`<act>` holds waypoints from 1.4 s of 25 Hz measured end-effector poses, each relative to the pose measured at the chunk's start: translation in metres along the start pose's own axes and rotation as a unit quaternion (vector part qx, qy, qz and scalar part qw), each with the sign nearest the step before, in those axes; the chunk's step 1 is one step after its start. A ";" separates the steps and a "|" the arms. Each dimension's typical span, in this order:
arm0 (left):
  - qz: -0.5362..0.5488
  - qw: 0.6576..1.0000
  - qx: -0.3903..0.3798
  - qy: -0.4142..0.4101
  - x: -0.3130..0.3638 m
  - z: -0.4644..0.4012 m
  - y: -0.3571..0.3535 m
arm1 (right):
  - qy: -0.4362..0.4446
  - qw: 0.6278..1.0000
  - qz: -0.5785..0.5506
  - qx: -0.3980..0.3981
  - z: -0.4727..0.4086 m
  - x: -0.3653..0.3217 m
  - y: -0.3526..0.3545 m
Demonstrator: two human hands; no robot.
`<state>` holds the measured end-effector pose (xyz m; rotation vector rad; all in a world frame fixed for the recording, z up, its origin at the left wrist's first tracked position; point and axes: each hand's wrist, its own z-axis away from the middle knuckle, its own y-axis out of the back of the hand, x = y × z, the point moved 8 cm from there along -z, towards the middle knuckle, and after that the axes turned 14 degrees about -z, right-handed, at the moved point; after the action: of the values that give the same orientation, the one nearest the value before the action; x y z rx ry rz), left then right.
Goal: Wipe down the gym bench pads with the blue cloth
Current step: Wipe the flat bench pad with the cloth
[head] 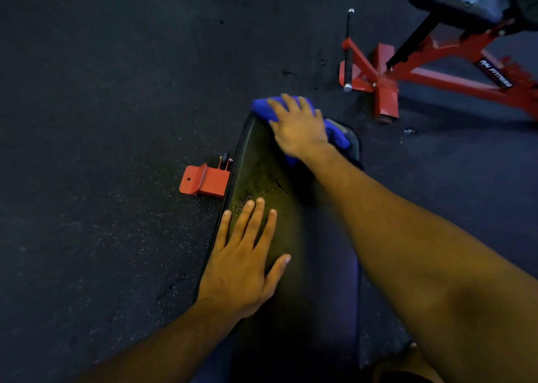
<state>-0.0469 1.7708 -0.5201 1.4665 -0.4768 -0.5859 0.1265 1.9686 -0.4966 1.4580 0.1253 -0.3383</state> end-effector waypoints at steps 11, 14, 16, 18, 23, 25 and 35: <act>0.004 1.000 0.007 0.006 -0.001 0.001 -0.001 | 0.128 0.989 -0.077 -0.016 -0.004 0.028 0.007; 0.009 1.000 0.006 0.007 -0.001 0.002 -0.002 | 0.141 0.988 -0.059 -0.008 -0.024 -0.020 -0.001; 0.011 1.000 0.002 0.004 0.000 0.001 -0.002 | 0.208 0.977 -0.034 -0.032 -0.007 -0.052 -0.011; 0.011 1.000 0.002 0.006 -0.001 0.000 -0.002 | 0.267 0.960 -0.043 -0.076 0.020 -0.076 -0.022; 0.018 1.000 0.012 0.007 0.001 0.004 0.003 | 0.154 0.966 -0.202 0.053 0.076 -0.027 0.036; 0.019 1.000 0.014 0.009 0.000 0.003 0.005 | 0.086 0.959 -0.225 0.147 0.104 0.030 0.064; 0.020 0.999 0.027 0.010 0.001 0.004 0.004 | -0.027 0.995 -0.076 0.054 0.177 0.067 -0.004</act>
<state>-0.0490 1.7670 -0.5163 1.5087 -0.5083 -0.5302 0.1674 1.7837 -0.4994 1.5477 0.1765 -0.5144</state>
